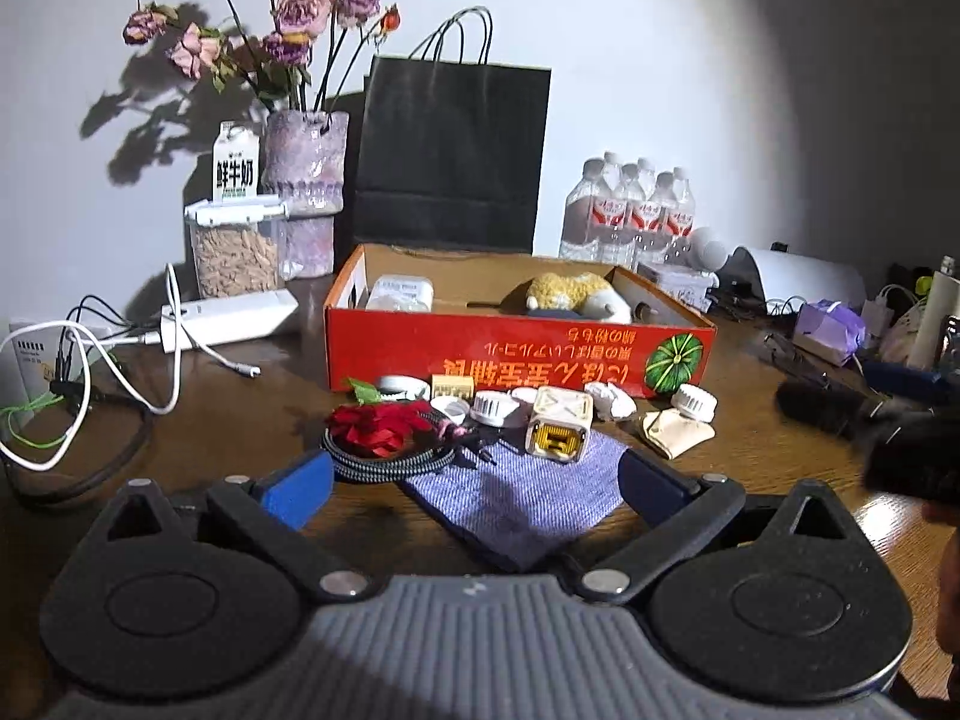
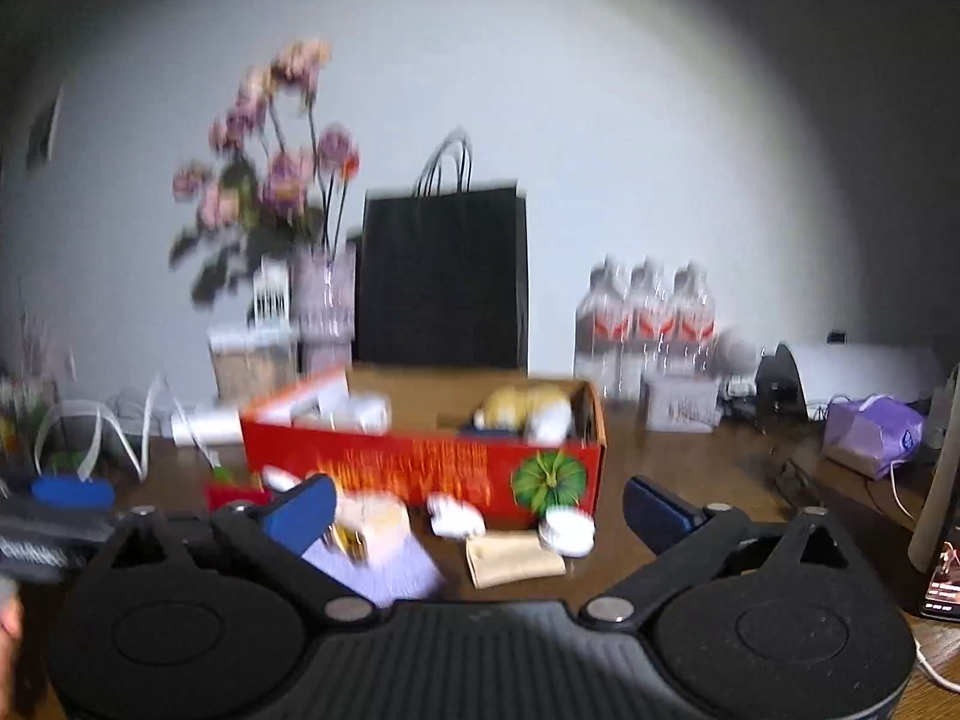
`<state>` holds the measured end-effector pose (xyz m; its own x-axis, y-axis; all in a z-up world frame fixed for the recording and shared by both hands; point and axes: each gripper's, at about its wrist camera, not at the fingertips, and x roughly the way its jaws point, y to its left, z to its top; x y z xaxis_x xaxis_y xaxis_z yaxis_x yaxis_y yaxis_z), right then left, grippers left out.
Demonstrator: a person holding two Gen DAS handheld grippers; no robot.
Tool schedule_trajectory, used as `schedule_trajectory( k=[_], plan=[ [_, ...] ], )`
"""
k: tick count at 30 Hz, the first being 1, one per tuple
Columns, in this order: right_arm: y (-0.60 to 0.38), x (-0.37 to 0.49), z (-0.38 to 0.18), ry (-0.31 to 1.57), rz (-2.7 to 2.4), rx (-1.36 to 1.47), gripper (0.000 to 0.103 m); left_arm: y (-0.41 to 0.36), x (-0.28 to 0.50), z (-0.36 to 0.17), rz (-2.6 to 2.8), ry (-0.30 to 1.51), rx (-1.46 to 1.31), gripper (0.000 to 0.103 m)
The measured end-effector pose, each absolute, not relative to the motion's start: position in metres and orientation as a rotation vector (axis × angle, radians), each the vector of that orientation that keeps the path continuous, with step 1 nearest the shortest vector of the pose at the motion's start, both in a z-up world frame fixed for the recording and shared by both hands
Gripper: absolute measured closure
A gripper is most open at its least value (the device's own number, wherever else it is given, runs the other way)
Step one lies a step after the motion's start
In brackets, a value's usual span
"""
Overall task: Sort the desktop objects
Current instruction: 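Withdraw both open tools back over the table items, then grasp the red rose keychain with the left tool while the right tool grasps the white fluted cap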
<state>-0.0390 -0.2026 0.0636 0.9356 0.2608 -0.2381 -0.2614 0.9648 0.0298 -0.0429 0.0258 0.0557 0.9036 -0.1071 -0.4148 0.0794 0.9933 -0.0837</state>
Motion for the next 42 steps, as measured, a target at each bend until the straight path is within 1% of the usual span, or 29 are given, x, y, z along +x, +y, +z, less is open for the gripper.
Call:
schedule_trajectory(
  k=[2,4,7,11,15,17,18,19,22,27,33,35,36,39,40,42],
  plan=[
    [-0.201,-0.037,0.063,0.268,0.295,-0.035,0.0,0.027,-0.043,0.055,-0.095,0.416,-0.056,0.0],
    [-0.199,-0.04,0.06,0.245,0.281,-0.051,0.0,0.027,-0.041,0.053,-0.085,0.416,-0.046,0.0],
    [-0.197,-0.038,0.054,0.263,0.347,-0.036,0.0,0.029,-0.037,0.051,-0.087,0.432,-0.038,0.0],
    [-0.194,-0.025,0.047,0.327,0.33,-0.018,0.0,0.032,-0.029,0.043,-0.118,0.477,-0.039,0.0],
    [-0.186,0.002,0.038,0.453,0.357,-0.023,0.0,0.033,-0.018,0.039,-0.134,0.492,-0.006,0.0],
    [-0.182,0.02,0.035,0.517,0.35,-0.017,0.004,0.034,-0.007,0.038,-0.142,0.515,-0.004,0.0],
    [-0.18,0.029,0.033,0.544,0.338,-0.021,0.011,0.036,-0.002,0.038,-0.145,0.521,-0.008,0.0],
    [-0.178,0.037,0.033,0.563,0.334,-0.022,0.013,0.039,0.004,0.038,-0.146,0.527,-0.015,0.0],
    [-0.17,0.057,0.035,0.594,0.371,-0.017,0.013,0.049,0.026,0.038,-0.137,0.548,-0.041,0.0],
    [-0.156,0.075,0.036,0.585,0.384,-0.087,0.014,0.062,0.049,0.04,-0.109,0.576,-0.061,0.0],
    [-0.176,0.091,0.032,0.614,0.31,-0.085,0.017,0.061,0.052,0.042,-0.118,0.574,-0.04,0.0],
    [-0.185,0.095,0.03,0.625,0.28,-0.085,0.02,0.059,0.055,0.041,-0.121,0.572,-0.033,0.0],
    [-0.19,0.097,0.029,0.629,0.261,-0.088,0.024,0.059,0.057,0.04,-0.111,0.573,-0.029,0.0],
    [-0.202,0.099,0.028,0.63,0.25,-0.08,0.025,0.061,0.064,0.039,-0.094,0.579,-0.043,0.0],
    [-0.206,0.099,0.028,0.628,0.252,-0.075,0.025,0.062,0.065,0.039,-0.09,0.577,-0.051,0.0],
    [-0.211,0.099,0.027,0.621,0.26,-0.069,0.025,0.062,0.066,0.04,-0.09,0.579,-0.048,0.006]
  ],
)
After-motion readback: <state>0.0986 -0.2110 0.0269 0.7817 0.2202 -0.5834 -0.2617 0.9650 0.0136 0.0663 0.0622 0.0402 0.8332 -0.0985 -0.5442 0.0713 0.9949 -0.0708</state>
